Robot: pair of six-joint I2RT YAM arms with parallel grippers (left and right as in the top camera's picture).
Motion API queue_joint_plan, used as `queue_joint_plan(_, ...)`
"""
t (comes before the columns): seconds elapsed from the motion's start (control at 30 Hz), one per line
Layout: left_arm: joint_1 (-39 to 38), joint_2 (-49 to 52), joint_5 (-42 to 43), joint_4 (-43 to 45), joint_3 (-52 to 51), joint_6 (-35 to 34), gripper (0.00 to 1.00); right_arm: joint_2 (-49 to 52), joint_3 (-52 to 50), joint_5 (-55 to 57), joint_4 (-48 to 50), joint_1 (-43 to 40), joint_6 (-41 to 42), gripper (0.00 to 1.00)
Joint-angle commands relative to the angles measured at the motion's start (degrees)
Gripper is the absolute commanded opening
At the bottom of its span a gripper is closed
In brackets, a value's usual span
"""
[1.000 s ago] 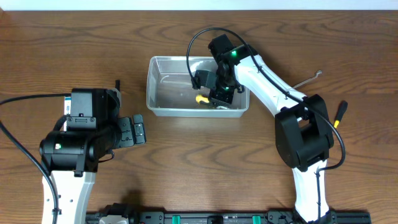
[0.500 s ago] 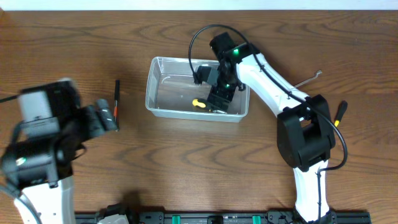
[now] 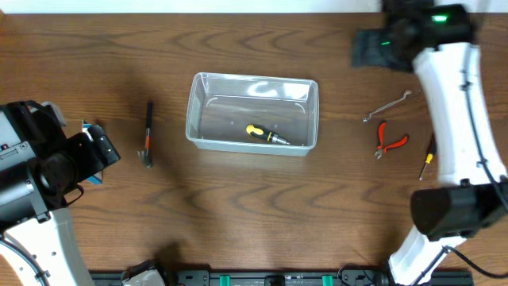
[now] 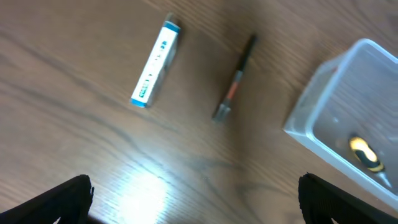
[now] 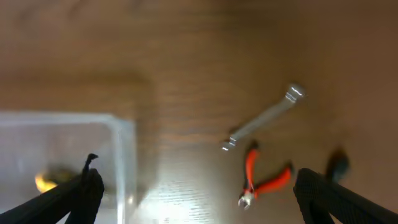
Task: Pack container
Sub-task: 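Move the right gripper to the silver wrench and grasp it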
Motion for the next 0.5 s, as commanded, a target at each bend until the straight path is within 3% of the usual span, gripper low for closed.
queue_joint_plan(0.0, 0.26, -0.35, 3.13, -0.35, 0.79, 2.36, 0.98, 1.01, -0.59, -1.33, -0.63, -3.15, 15.58, 0.99)
queue_joint_plan(0.2, 0.26, -0.37, 3.26, -1.49, 0.79, 2.32, 0.98, 5.42, -5.03, -1.40, 0.50, -9.01, 31.45, 0.99)
queue_joint_plan(0.47, 0.26, -0.39, 3.26, -2.32, 0.79, 2.32, 0.98, 13.97, -7.76, -2.03, 0.57, -10.75, 36.11, 0.99)
